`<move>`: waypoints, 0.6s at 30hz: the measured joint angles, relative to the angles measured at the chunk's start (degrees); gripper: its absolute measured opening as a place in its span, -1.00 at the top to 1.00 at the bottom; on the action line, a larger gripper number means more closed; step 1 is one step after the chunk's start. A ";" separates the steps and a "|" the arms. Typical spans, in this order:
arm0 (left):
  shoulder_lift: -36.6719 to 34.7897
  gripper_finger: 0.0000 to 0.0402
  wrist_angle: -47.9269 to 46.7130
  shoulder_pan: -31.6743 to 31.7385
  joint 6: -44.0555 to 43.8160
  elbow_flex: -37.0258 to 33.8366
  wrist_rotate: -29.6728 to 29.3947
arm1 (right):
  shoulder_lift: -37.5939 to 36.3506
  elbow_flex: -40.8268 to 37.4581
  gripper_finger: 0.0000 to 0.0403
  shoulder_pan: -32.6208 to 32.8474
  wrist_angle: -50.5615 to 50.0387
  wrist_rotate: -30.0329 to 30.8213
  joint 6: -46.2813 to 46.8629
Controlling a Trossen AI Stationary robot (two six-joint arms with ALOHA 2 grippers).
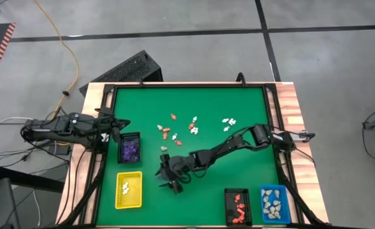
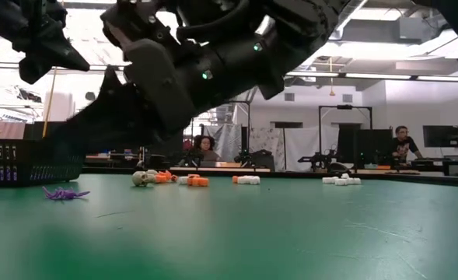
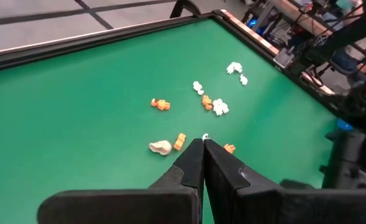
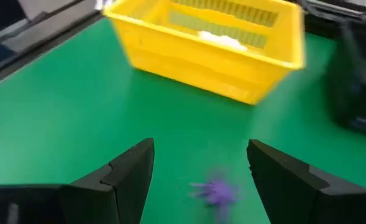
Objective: Sort Halloween decoration
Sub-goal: Put the purple spider toy into the top black basket
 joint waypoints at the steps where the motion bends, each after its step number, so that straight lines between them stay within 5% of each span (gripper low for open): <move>1: 0.00 1.00 0.07 0.00 -0.25 0.00 -0.04 | 0.03 -0.04 -0.40 0.35 -0.53 0.13 -0.35; 18: 0.00 1.00 -0.36 -0.01 -0.95 0.00 -0.39 | 3.95 0.20 -0.40 0.22 1.24 3.17 0.95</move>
